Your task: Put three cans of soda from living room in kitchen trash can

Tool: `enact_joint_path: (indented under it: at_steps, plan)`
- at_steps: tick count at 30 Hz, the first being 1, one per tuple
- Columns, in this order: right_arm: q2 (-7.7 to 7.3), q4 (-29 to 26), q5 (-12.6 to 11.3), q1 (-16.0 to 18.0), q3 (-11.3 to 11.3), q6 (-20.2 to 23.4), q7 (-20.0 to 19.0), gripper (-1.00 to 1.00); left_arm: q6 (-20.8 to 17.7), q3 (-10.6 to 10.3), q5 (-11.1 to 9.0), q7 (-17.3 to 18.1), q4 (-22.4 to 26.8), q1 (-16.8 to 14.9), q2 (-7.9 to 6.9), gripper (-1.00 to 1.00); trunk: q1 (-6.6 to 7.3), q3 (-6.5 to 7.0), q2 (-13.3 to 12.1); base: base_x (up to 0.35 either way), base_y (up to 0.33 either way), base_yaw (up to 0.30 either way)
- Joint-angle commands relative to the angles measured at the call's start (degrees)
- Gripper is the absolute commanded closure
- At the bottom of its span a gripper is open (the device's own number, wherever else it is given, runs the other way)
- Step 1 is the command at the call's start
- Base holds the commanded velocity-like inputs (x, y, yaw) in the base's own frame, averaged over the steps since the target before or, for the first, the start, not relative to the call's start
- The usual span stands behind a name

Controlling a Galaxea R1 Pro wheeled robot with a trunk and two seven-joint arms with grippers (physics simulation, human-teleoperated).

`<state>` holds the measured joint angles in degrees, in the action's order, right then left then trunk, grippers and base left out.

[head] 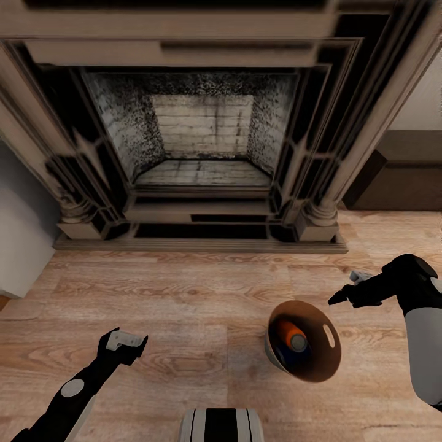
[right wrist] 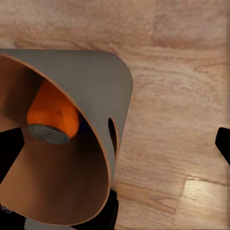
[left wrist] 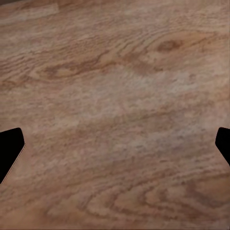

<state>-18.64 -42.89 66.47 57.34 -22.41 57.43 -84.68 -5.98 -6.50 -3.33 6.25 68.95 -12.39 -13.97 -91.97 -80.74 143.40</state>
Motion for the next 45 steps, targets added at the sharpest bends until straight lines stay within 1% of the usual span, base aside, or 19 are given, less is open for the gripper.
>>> enact_joint_path:
  at_steps: [1, 6, 12, 22, 26, 27, 28, 31, 32, 33, 36, 38, 45]
  plan:
    - [0.00, 0.00, 0.02, -0.01, 0.00, -0.41, 0.03, -1.00, 0.00, 0.00, 0.00, -0.04, 0.01, 0.00, 0.00, -1.00, 0.02, 0.23, -0.02, 0.000, 0.000, 0.000]
    - [0.04, 0.00, 0.05, -0.89, -0.01, -1.76, 0.15, -1.00, -0.07, 0.02, -0.01, -0.16, 0.03, -0.01, 0.00, -1.00, 0.15, 1.34, -0.08, 0.000, 0.000, 0.000]
    - [0.08, 0.00, 0.06, -2.35, -0.11, -2.07, 0.90, -1.00, -0.31, 0.06, -0.01, -0.22, -0.01, 0.00, 0.00, -1.00, 0.40, 2.64, -0.35, 0.000, 0.000, 0.000]
    - [0.22, 0.00, 0.06, -4.30, -0.21, -2.19, 1.72, -1.00, -0.86, 0.09, 0.02, -0.27, -0.15, -0.02, 0.00, -1.00, 2.60, 4.44, -4.36, 0.000, 0.000, 0.000]
    - [0.17, 0.00, 0.04, -5.24, -0.37, -2.18, 1.75, -1.00, -0.87, 0.09, -0.01, -0.37, -1.25, -0.05, 0.00, -1.00, 3.48, 5.16, -5.97, 0.000, 0.000, 0.000]
    - [0.16, -0.02, 0.03, -5.64, -0.57, -2.19, 1.74, -1.00, -0.85, 0.09, -0.03, -0.46, -1.66, -0.06, 0.00, -1.00, 3.70, 5.34, -6.37, 0.000, 0.000, 0.000]
    - [0.13, -0.03, 0.01, -6.43, -1.33, -2.21, 1.73, -1.00, -0.80, 0.09, -0.05, -0.71, -2.33, -0.07, 0.00, -1.00, 3.91, 5.52, -6.77, 0.000, 0.000, 0.000]
    - [0.16, -0.46, -0.01, -7.37, -2.76, -2.50, 1.67, -1.00, -0.75, 0.09, -0.07, -1.04, -2.93, -0.08, 0.00, -1.00, 4.57, 6.04, -7.97, 0.000, 0.000, 0.000]
    - [0.21, -1.48, -0.02, -8.16, -3.41, -3.27, 1.65, -1.00, -0.73, 0.09, -0.08, -1.18, -3.16, -0.08, 0.00, -1.00, 4.79, 6.19, -8.37, 0.000, 0.000, 0.000]
    - [0.36, -3.80, -0.02, -10.18, -3.98, -4.91, 1.61, -1.00, -0.68, 0.09, -0.09, -1.29, -3.37, -0.08, 0.00, -1.00, 5.01, 6.31, -8.78, 0.000, 0.000, 0.000]
    - [0.58, -6.67, -0.04, -12.62, -4.26, -6.05, 1.49, -1.00, -0.65, 0.09, -0.06, -1.37, -3.51, -0.09, 0.00, -1.00, 5.67, 6.65, -9.98, 0.000, 0.000, 0.000]
    - [1.10, -10.59, -0.25, -15.09, -4.44, -6.77, 1.16, -1.00, -0.57, 0.09, -0.03, -1.45, -3.59, -0.09, 0.00, -1.00, 6.11, 6.85, -10.78, 0.000, 0.000, 0.000]
    - [2.36, -16.20, -0.43, -18.86, -4.55, -7.24, 0.90, -1.00, -0.47, 0.09, -0.04, -1.52, -3.65, -0.09, 0.00, -1.00, 7.65, 7.52, -13.59, 0.000, 0.000, 0.000]
